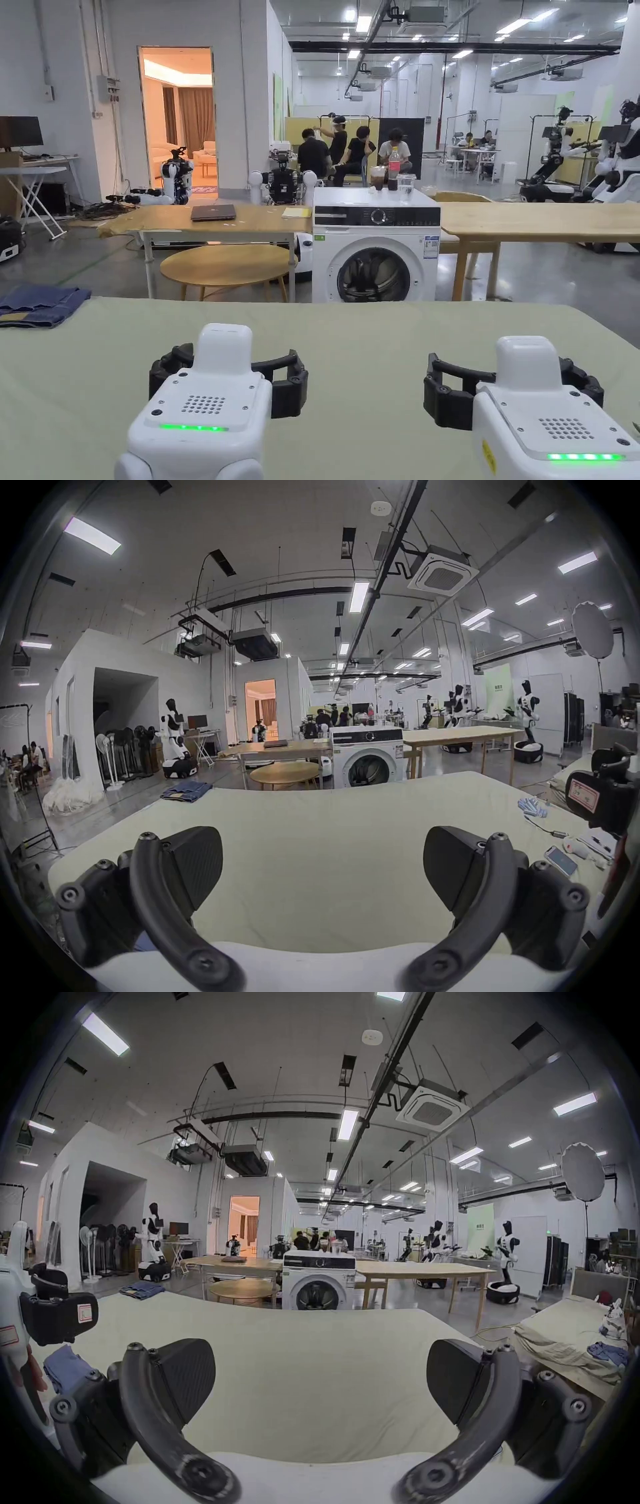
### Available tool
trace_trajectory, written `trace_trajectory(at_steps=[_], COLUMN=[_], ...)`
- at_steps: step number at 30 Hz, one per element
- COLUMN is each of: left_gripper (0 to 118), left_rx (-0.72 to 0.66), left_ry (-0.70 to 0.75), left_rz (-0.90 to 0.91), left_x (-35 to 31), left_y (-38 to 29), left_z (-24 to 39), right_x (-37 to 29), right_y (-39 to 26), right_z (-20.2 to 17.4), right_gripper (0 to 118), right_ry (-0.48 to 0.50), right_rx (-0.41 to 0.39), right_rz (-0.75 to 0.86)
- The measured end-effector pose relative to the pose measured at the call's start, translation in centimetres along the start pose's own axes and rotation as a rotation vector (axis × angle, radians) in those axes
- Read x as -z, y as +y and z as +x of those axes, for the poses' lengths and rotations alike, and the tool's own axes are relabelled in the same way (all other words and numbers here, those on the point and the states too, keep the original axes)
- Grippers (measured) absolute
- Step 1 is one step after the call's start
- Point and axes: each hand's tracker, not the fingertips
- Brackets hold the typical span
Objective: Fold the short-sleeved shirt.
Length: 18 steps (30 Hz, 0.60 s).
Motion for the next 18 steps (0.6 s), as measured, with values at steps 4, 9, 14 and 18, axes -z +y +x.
trace_trajectory(at_steps=[4,9,14,18], left_gripper=[114,114,114,114], left_rx=[0.021,0.042,-0.007,0.008], left_ry=[-0.011,-0.021,-0.082,-0.069], left_rz=[0.012,0.026,0.012,0.014], left_x=[-0.5,-1.1,-1.6,-1.4], left_y=[0.4,1.2,2.0,2.0], left_z=[0.0,0.4,0.2,0.3], right_x=[0.0,-0.1,-0.2,-0.2], right_y=[-0.1,0.0,-0.1,-0.1], right_z=[0.0,-0.1,-0.1,0.0], right_gripper=[118,118,118,118], right_ry=[0.002,0.003,0.007,0.006], right_rx=[-0.005,-0.006,-0.011,-0.005], right_rz=[0.002,0.001,-0.002,-0.002])
